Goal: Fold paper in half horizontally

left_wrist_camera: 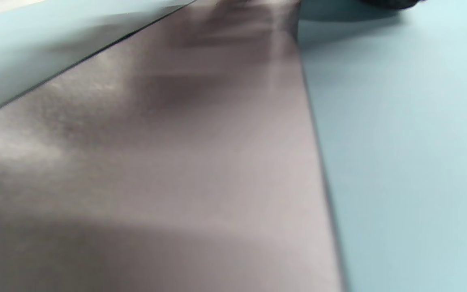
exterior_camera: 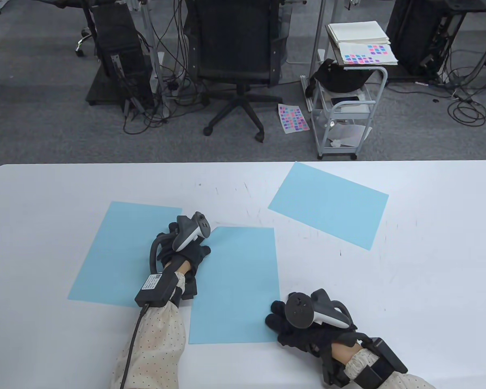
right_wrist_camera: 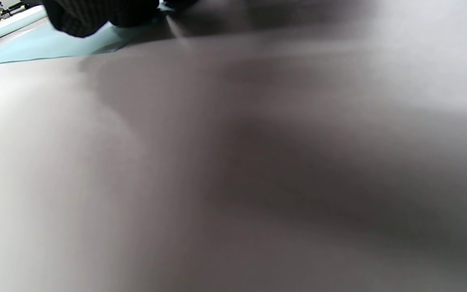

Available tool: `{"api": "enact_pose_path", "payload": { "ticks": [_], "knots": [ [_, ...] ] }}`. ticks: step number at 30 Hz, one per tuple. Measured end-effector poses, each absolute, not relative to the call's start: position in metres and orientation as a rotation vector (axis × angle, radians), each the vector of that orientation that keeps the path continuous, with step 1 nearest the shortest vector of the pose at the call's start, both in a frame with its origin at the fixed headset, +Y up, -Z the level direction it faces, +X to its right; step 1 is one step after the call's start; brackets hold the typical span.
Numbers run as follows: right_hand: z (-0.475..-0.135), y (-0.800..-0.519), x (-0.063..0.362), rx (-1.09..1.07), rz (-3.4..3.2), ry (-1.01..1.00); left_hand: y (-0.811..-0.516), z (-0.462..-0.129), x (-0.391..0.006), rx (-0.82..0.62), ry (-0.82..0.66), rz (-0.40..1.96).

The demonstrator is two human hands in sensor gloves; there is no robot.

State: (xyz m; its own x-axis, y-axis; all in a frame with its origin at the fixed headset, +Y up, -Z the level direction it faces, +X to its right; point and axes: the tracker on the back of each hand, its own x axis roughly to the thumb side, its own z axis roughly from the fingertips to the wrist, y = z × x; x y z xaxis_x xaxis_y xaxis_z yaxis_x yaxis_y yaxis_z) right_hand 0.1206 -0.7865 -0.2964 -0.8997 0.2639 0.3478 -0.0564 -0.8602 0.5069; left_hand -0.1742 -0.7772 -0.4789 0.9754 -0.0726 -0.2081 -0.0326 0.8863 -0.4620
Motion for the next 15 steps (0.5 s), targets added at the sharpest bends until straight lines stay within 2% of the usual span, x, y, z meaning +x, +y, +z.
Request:
{"api": "enact_pose_path", "payload": {
  "ticks": [11,15],
  "knots": [
    [-0.297,-0.786,0.121,0.619,2.807,0.746,-0.753,-0.47,-0.174,-0.46,0.193,0.104],
    [-0.296,-0.786,0.121,0.619,2.812,0.741,-0.746,-0.466,-0.174,-0.391,0.196,0.127]
  ]
}}
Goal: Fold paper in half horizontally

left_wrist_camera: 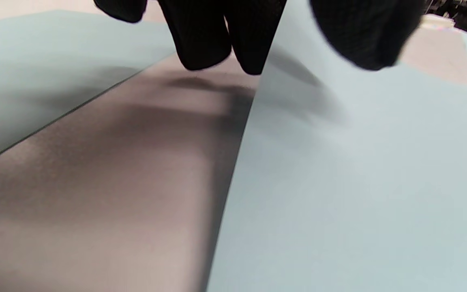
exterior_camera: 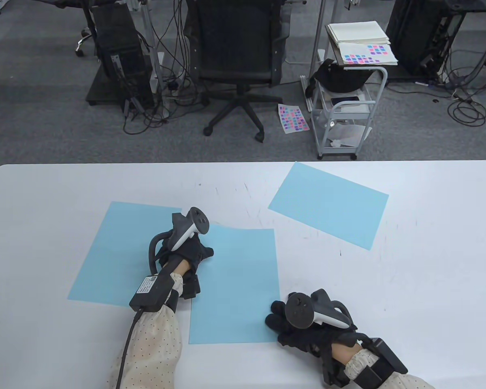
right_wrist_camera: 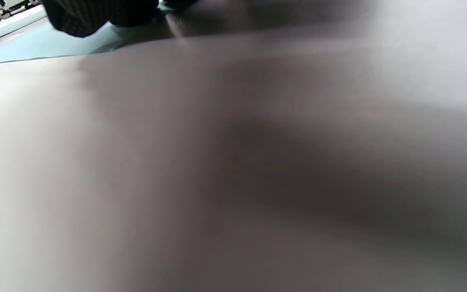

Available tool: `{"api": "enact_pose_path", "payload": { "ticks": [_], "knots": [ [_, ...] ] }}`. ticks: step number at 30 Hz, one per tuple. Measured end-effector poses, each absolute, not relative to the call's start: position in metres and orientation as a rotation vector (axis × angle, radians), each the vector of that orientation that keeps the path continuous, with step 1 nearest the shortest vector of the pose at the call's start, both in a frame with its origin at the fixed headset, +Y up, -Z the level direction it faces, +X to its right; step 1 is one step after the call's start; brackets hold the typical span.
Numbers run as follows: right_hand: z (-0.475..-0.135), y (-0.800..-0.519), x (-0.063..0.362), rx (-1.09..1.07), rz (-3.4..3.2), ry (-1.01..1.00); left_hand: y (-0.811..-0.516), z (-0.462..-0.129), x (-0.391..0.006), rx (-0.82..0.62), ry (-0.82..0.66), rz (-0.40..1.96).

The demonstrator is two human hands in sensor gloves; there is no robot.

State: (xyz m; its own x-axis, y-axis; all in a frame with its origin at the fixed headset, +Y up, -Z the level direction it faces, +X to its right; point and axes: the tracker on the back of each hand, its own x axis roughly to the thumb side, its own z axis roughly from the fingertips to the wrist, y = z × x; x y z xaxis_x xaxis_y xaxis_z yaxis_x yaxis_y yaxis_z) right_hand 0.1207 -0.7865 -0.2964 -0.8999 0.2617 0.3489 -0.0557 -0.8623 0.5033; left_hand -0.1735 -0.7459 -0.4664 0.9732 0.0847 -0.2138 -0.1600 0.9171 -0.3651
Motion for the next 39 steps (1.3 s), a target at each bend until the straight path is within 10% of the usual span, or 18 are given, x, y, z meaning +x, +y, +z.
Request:
{"api": "enact_pose_path", "payload": {
  "ticks": [18,39],
  "knots": [
    [-0.294,-0.786,0.119,0.605,2.856,0.701,-0.709,-0.413,-0.19,-0.163,0.087,0.186],
    [-0.294,-0.788,0.12,0.587,2.821,0.713,-0.749,-0.343,-0.202,-0.224,-0.07,0.117]
  ]
}}
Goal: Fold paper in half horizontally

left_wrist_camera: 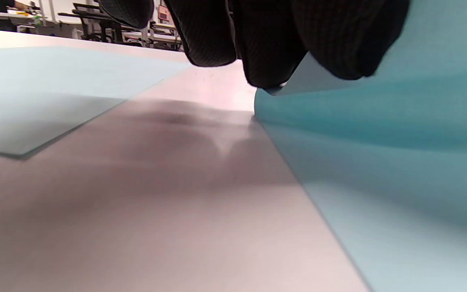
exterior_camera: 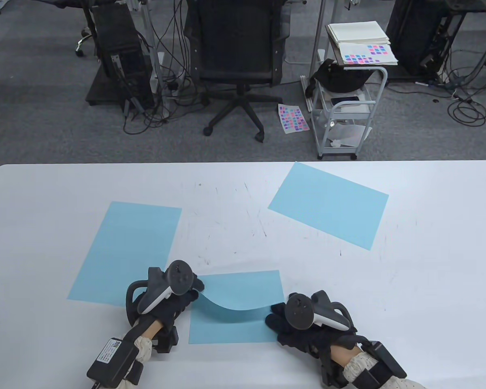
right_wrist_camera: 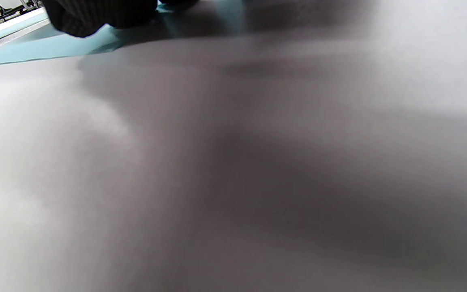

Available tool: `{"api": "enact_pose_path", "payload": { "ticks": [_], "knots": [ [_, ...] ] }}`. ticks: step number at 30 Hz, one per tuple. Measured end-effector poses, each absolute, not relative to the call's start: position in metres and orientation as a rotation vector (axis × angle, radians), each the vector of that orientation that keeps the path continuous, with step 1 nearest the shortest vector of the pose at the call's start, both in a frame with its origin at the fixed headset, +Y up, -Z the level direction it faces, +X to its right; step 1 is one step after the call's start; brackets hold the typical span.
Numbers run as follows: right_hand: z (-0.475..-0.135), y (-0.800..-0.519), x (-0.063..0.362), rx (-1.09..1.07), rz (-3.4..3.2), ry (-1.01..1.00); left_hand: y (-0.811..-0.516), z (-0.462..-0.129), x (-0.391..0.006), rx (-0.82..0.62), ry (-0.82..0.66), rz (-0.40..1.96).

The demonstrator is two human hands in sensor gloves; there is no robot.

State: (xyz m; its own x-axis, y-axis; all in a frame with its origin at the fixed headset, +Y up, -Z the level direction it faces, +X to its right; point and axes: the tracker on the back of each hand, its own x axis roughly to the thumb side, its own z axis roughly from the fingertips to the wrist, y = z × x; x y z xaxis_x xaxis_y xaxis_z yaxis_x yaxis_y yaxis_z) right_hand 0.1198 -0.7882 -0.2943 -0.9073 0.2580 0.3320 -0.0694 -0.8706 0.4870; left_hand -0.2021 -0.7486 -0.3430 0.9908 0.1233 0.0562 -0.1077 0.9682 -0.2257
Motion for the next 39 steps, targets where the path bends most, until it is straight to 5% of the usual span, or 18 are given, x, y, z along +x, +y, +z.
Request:
{"api": "enact_pose_path", "payload": {
  "ticks": [39],
  "knots": [
    [-0.295,-0.788,0.121,0.582,2.816,0.726,-0.773,-0.315,-0.17,-0.372,-0.186,-0.227]
  ]
}}
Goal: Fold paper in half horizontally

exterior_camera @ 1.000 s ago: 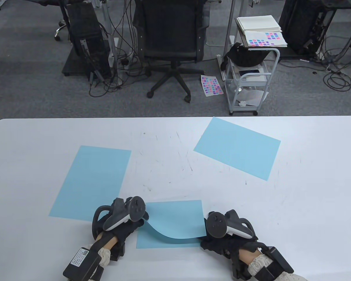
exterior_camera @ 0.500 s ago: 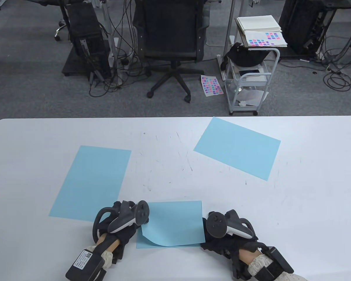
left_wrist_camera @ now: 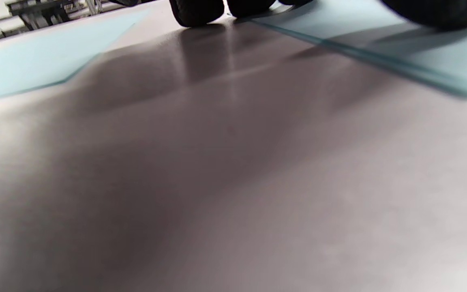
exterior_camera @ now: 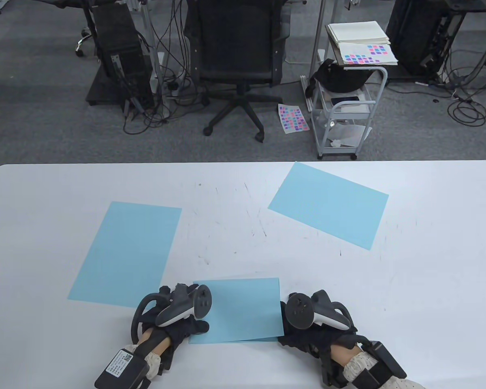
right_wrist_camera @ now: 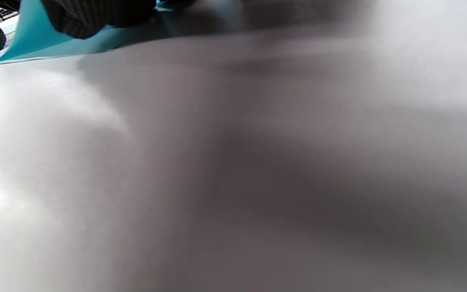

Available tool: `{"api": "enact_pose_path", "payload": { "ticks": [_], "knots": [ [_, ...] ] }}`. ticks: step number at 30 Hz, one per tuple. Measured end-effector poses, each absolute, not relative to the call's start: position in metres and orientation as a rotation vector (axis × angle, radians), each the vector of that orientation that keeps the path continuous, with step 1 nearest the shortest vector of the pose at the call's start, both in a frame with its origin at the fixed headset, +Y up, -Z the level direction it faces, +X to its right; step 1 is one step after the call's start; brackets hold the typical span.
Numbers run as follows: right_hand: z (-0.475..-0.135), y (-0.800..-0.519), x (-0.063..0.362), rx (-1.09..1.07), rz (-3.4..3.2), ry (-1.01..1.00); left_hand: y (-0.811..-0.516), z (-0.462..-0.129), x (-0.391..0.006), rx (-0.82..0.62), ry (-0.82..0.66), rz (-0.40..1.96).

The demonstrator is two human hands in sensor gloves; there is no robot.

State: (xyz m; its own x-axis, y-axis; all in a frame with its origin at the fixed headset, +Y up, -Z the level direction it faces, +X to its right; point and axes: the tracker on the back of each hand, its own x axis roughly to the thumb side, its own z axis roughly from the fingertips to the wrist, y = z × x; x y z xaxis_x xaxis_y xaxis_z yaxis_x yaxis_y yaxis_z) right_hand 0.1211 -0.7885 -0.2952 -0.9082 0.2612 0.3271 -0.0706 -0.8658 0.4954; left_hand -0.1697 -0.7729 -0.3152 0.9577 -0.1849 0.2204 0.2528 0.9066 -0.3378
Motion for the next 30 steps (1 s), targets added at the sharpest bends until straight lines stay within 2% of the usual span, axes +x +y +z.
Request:
{"api": "enact_pose_path", "payload": {
  "ticks": [13,18,26,30],
  "knots": [
    [-0.297,-0.788,0.123,0.578,2.787,0.734,-0.781,-0.32,-0.18,-0.431,-0.179,-0.172],
    [-0.303,-0.77,0.129,0.475,2.825,0.745,-0.781,-0.319,-0.178,-0.423,-0.187,-0.191],
    [-0.321,-0.73,0.138,0.248,2.867,0.457,-0.781,-0.316,-0.171,-0.418,-0.184,-0.18],
    [-0.329,-0.721,0.119,0.27,2.813,0.362,-0.782,-0.315,-0.168,-0.416,-0.179,-0.168]
  ]
}}
